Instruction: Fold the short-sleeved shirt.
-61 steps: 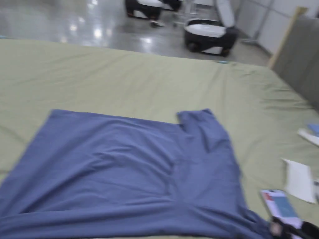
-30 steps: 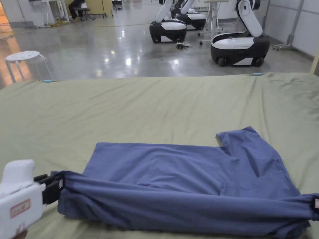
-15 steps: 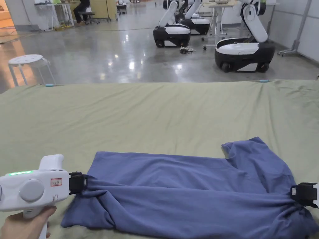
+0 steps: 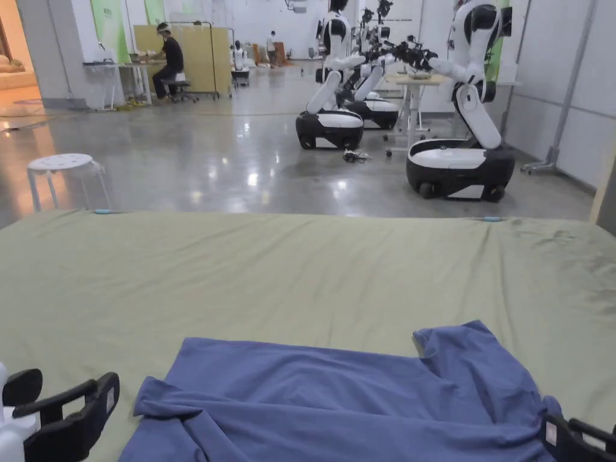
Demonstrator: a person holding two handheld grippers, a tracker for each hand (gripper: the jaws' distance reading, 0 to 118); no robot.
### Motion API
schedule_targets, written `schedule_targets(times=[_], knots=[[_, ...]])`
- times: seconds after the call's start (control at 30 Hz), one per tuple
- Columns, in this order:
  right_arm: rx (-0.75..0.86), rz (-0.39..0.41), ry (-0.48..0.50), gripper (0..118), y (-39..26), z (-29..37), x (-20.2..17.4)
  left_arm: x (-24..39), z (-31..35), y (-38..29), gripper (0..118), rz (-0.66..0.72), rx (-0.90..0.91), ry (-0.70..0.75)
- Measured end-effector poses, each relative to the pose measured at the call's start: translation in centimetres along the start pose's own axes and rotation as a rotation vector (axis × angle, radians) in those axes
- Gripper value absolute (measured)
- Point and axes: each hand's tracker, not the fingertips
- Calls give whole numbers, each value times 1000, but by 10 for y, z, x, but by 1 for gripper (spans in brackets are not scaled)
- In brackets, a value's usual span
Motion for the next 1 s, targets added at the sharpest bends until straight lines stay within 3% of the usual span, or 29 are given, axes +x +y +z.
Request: schedule_targets(times=[0.07, 0.1, 0.2, 0.27, 0.63, 0.83, 0.9, 1.0], knots=[[42, 51, 10, 34, -10, 18, -15, 8, 19, 0, 44, 17, -1, -18], [43, 79, 3, 21, -13, 23, -22, 10, 26, 0, 40, 32, -12, -31], [48, 125, 19, 0, -23, 38, -40, 35, 52, 3, 28, 49, -8, -43], [45, 121, 39, 0, -26, 45, -45, 42, 62, 0, 2, 58, -6, -52], [78, 101, 1, 0, -24, 50, -45, 28, 42, -17, 0, 45, -61, -45], [42, 85, -5, 0, -31, 48, -37, 9, -16, -30, 1, 72, -159, -72], [29, 68, -5, 0, -35, 47, -32, -7, -42, -42, 16, 124, -136, -92], [6, 58, -7, 0, -39, 48, -29, -16, -98, -51, 21, 140, -303, -26]])
